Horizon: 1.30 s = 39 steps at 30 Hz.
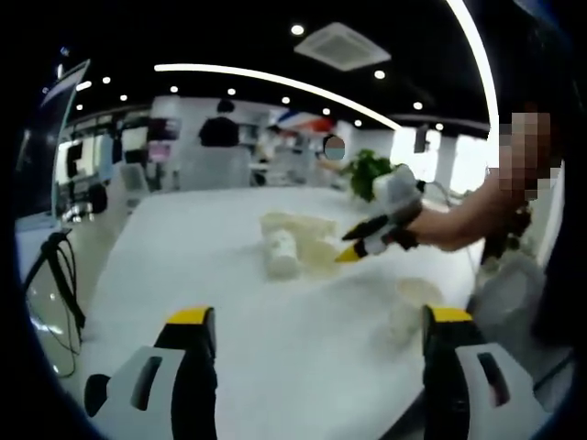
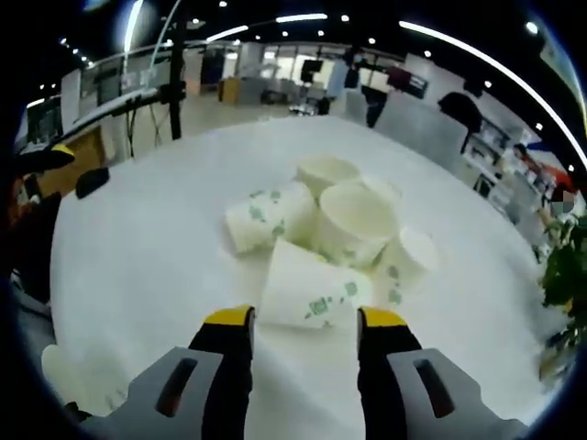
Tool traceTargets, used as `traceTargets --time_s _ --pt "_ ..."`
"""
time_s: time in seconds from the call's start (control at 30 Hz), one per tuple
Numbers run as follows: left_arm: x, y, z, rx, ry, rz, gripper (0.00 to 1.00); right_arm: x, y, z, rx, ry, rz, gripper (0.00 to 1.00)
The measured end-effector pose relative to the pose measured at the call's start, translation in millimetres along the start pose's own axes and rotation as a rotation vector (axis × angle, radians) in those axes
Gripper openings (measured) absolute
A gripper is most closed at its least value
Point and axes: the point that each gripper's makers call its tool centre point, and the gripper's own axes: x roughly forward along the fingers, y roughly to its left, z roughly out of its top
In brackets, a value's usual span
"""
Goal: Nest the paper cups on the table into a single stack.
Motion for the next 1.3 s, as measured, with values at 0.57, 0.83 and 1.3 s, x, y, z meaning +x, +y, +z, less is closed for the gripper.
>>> traceTargets --time_s 0.57,0.83,1.3 --pt "3.1 -1.5 -2.2 0.000 0.002 -0.010 0.91 -10.7 -26.0 -25.8 0.022 0.062 -0.063 0.36" --pt "2.5 0.2 -3.6 -0.008 0.007 -0.009 0.91 -11.6 -28.9 -30.2 0.010 0.078 -0.074 0.30" --pt "2.7 -2.4 -10.5 -0.013 0.015 -0.007 0.90 -9.8 -26.5 -21.1 -0.041 0.020 -0.048 0.13"
